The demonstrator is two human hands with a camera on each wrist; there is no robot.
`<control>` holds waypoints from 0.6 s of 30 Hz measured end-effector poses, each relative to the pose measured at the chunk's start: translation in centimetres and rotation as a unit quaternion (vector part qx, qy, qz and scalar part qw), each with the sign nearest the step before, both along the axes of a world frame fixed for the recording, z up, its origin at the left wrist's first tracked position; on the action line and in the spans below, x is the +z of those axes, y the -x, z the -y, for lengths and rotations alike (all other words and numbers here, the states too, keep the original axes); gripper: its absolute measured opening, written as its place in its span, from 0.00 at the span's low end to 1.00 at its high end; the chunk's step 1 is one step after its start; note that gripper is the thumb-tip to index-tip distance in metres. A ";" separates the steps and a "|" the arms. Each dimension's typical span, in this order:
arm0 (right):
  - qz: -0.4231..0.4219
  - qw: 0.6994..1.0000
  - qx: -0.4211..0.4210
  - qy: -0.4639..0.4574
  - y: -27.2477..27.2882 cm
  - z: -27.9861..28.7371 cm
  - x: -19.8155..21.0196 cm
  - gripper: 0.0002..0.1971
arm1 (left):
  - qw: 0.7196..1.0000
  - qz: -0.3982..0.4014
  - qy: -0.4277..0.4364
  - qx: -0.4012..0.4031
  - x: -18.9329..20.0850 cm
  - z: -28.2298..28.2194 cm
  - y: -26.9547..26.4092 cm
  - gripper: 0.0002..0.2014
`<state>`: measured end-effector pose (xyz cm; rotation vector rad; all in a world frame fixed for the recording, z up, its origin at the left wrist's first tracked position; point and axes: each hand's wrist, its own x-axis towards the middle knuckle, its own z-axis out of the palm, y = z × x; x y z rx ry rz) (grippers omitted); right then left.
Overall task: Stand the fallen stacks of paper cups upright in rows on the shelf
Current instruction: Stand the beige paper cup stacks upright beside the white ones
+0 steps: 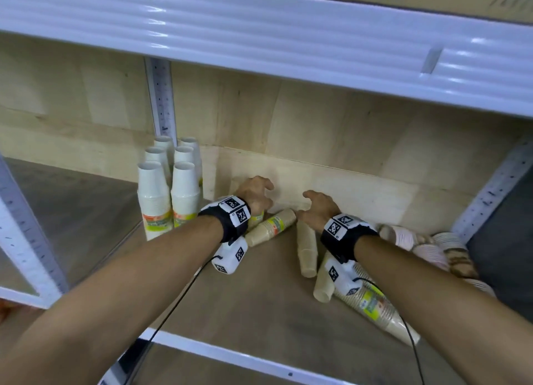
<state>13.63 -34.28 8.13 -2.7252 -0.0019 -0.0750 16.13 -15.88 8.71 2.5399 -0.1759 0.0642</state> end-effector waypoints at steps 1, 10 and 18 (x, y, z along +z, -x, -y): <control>-0.006 1.000 -0.006 -0.001 0.5 0.1 -0.5 0.32 | 1.000 -0.007 0.000 -0.010 -0.5 0.2 0.2 0.20; -0.088 0.995 -0.041 -0.003 2.5 0.7 -5.9 0.41 | 0.999 -0.020 -0.016 -0.045 -6.1 0.9 0.3 0.21; -0.097 0.990 -0.096 -0.019 2.3 0.6 -8.0 0.44 | 0.998 -0.023 -0.019 -0.049 -9.6 0.3 -0.5 0.19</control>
